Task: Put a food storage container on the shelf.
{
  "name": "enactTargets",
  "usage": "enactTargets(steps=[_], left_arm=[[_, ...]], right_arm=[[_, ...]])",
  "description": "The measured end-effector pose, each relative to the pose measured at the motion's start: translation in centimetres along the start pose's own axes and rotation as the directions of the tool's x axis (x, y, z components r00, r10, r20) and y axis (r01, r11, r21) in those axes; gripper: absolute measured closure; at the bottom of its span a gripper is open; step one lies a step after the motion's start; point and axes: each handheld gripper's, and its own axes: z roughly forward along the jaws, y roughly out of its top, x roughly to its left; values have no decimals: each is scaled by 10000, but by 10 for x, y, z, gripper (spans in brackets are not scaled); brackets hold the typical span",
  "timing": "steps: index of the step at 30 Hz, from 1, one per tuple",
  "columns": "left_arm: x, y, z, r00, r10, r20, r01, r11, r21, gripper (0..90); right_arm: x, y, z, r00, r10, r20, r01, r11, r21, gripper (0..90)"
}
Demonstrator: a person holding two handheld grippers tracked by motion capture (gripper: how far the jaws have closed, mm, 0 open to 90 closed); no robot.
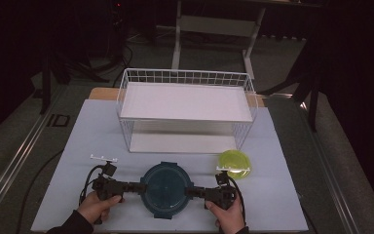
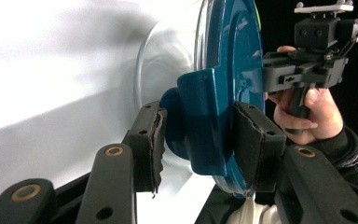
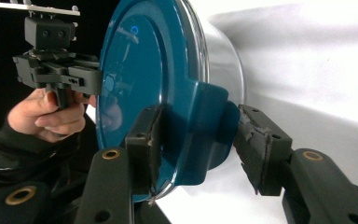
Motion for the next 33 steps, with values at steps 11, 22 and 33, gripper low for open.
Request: enactTargets(steps=[11, 22, 33], left_arm=[[-1, -3, 0, 9998, -195, -106, 194, 9998, -80, 548], [-13, -8, -3, 9970, -480, -605, 467, 9986, -232, 563], [-29, 0, -4, 9974, -204, -693, 185, 9994, -275, 566]], right_arm=[[-4, -3, 1, 9938, 864, -699, -857, 9962, 124, 551], [0, -5, -1, 9944, 839, -637, -837, 9965, 57, 557], [6, 2, -12, 9977, 408, -546, -415, 9991, -113, 556]])
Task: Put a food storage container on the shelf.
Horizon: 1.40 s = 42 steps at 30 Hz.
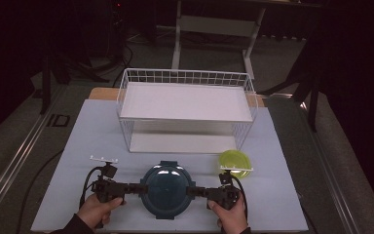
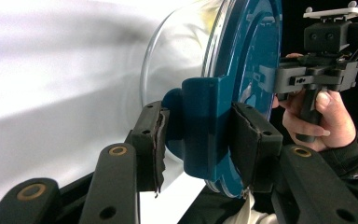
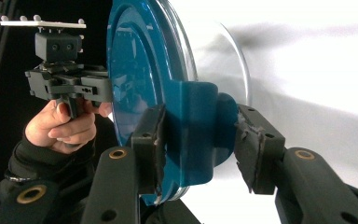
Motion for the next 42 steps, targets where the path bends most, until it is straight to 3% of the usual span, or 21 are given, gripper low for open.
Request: enactTargets(steps=[17, 24, 28, 37, 42], left_arm=[[-41, 47, -18, 9968, 781, 193, -767, 9949, -658, 567], [-58, 70, -23, 9939, 1047, 346, -1009, 9901, -972, 568], [-70, 83, -25, 9922, 1224, 255, -1188, 9867, -1108, 567], [-88, 109, -29, 9898, 1366, 407, -1302, 9827, -1320, 568], [-101, 125, -32, 9874, 1555, 296, -1496, 9777, -1473, 569]], right_arm=[[40, 46, -35, 9960, -874, 161, 883, 9940, -646, 557], [58, 69, -51, 9910, -1311, 271, 1333, 9855, -1052, 558], [63, 79, -60, 9915, -1278, 226, 1297, 9819, -1379, 558], [81, 107, -80, 9864, -1596, 400, 1640, 9720, -1680, 559], [88, 124, -90, 9833, -1766, 450, 1820, 9646, -1909, 558]])
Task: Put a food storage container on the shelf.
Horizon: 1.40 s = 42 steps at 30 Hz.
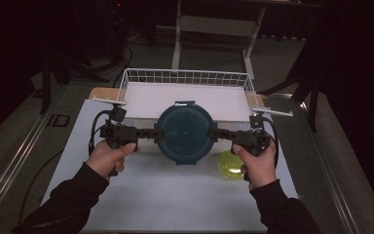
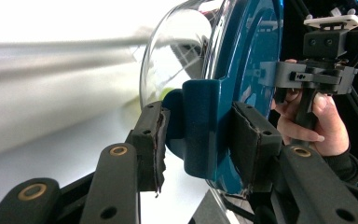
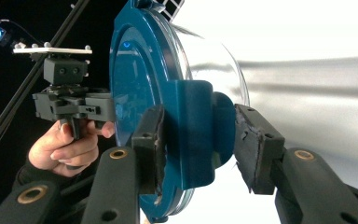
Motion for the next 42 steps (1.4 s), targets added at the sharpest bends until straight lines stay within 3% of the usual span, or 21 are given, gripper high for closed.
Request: enactTargets(steps=[10, 17, 24, 29, 37, 42], left_arm=[[-6, 40, 4, 9998, 159, -93, -159, 9999, 22, 569], [0, 60, 17, 9999, 42, -147, -41, 9999, 99, 567], [10, 70, 29, 9995, -155, -286, 158, 9998, 121, 566], [10, 78, 31, 9991, -79, -418, 82, 10000, 55, 565], [18, 87, 32, 9986, -505, -141, 505, 9987, -10, 558], [24, 91, 35, 9971, -757, 21, 756, 9971, 96, 550]], right_arm=[[0, 37, -5, 10000, 1, 24, 0, 9998, -189, 558], [-11, 55, -3, 9995, 279, 158, -276, 9995, -177, 557], [-26, 61, 2, 9980, 570, 285, -562, 9980, -298, 556], [-31, 67, 4, 9966, 754, 336, -742, 9966, -348, 554], [-32, 78, 8, 9934, 1043, 481, -1036, 9945, -163, 552], [-36, 82, 10, 9878, 1463, 538, -1468, 9891, 64, 548]])
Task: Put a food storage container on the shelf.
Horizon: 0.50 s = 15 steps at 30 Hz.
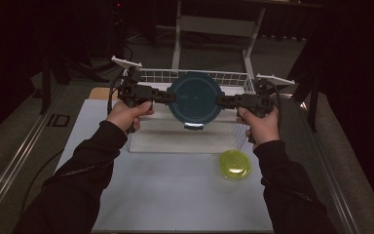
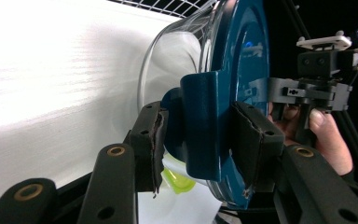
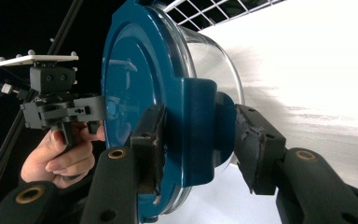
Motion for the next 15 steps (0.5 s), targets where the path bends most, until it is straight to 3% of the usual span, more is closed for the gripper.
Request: enactTargets(steps=[4, 7, 13, 15], left_arm=[[4, 3, 3, 9995, -303, 55, 303, 9995, -2, 534], [7, 3, 4, 9989, -426, 190, 428, 9990, -94, 527], [17, 0, 10, 9955, -887, 332, 889, 9960, -76, 464], [17, 0, 10, 9960, -837, 319, 841, 9964, -113, 437]], right_arm=[[-5, 3, 4, 9987, 503, -42, -503, 9987, -55, 542], [-7, 5, 5, 9981, 611, -48, -612, 9981, -50, 534], [-5, 8, 10, 9976, 322, 617, -308, 9993, -232, 501], [-3, 9, 12, 9968, 206, 768, -188, 9995, -235, 486]])
